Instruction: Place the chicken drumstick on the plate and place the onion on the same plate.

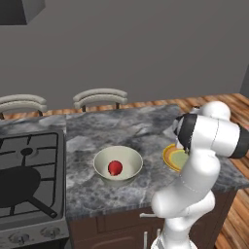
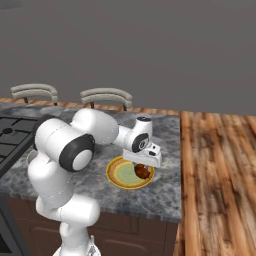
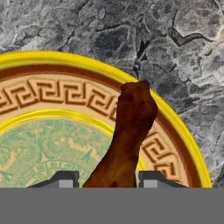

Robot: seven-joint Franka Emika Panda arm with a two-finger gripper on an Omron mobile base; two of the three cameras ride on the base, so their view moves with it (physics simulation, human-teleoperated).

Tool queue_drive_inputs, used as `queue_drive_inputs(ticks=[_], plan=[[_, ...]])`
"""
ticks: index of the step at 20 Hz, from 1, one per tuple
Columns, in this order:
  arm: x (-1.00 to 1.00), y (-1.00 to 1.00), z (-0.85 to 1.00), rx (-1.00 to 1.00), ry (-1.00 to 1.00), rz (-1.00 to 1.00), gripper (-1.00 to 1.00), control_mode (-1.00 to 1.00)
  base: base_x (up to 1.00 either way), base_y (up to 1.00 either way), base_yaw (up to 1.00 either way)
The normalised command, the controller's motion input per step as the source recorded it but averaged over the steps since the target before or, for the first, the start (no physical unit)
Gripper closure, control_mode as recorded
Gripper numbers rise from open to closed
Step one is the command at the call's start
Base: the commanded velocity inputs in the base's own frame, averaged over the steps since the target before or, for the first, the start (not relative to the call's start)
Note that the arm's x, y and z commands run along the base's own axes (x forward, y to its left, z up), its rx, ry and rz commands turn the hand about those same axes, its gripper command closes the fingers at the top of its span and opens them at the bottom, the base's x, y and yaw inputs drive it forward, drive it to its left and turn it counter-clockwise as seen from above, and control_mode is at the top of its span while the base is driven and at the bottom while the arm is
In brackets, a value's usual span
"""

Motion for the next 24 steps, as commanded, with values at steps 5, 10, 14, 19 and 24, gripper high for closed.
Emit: queue_drive_inputs(ticks=[5, 10, 14, 19, 24], plan=[[0.17, 0.00, -0.15, 0.00, 0.00, 0.00, -1.00, -1.00, 0.00, 0.00, 0.00], [0.12, 0.00, -0.09, 0.00, 0.00, 0.00, -1.00, -1.00, 0.00, 0.00, 0.00], [0.00, 0.00, 0.00, 0.00, 0.00, 0.00, -1.00, -1.00, 0.00, 0.00, 0.00], [0.00, 0.00, 0.00, 0.00, 0.00, 0.00, -1.00, -1.00, 0.00, 0.00, 0.00], [0.00, 0.00, 0.05, 0.00, 0.00, 0.00, -1.00, -1.00, 0.00, 0.00, 0.00]])
